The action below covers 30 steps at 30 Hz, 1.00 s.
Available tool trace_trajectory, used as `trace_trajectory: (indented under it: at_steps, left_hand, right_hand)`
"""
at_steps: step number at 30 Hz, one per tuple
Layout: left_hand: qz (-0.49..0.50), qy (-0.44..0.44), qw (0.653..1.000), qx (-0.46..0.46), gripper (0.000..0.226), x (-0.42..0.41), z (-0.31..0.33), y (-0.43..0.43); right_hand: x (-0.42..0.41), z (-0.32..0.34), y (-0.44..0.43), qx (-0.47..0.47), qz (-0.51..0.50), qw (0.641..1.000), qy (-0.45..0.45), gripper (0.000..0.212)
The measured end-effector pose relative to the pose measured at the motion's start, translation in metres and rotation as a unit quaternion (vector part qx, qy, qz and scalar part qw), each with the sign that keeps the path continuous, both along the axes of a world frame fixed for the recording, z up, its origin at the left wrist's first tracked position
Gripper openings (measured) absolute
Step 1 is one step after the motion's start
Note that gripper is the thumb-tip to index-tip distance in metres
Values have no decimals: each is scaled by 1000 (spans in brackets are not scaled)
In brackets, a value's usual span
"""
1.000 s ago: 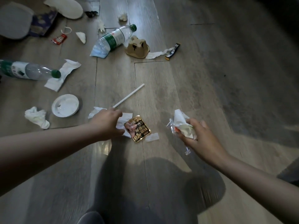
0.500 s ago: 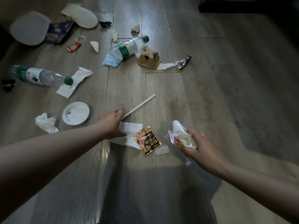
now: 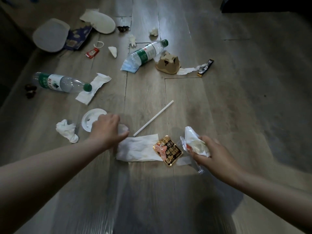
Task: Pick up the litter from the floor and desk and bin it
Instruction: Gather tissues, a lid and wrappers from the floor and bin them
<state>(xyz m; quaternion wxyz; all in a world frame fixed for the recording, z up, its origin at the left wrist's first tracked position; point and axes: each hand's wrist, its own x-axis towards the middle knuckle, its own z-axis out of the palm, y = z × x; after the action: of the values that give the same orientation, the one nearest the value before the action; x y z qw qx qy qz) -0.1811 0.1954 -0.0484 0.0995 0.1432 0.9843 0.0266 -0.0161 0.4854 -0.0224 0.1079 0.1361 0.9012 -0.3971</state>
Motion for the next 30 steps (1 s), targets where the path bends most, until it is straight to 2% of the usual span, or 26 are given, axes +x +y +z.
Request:
trace_trajectory:
  at_steps: [8, 10, 13, 16, 20, 22, 25, 30]
  left_hand:
    - [130, 60, 990, -7, 68, -19, 1, -65]
    - [175, 32, 984, -6, 77, -24, -3, -80]
    - [222, -53, 973, 24, 106, -27, -11, -97]
    - [187, -77, 976, 74, 119, -22, -20, -100]
    - [130, -97, 980, 116, 116, -20, -21, -89]
    - [117, -110, 979, 124, 115, -26, -15, -79]
    - [77, -102, 985, 119, 110, -25, -8, -60]
    - [-12, -139, 983, 120, 105, 1, -13, -12]
  right_hand:
    - [-31, 2, -58, -55, 49, 997, -7, 34]
    - [-36, 4, -69, -60, 61, 996, -11, 36]
    - [-43, 5, -76, -56, 69, 996, -20, 34]
    - [-46, 6, -77, -71, 67, 995, -28, 26]
    - [-42, 4, -71, -82, 57, 995, -28, 18]
    - [-40, 2, -67, -75, 56, 995, -31, 29]
    - [-37, -1, -61, -76, 46, 996, -33, 58]
    - [-32, -9, -44, -58, 40, 997, -22, 38]
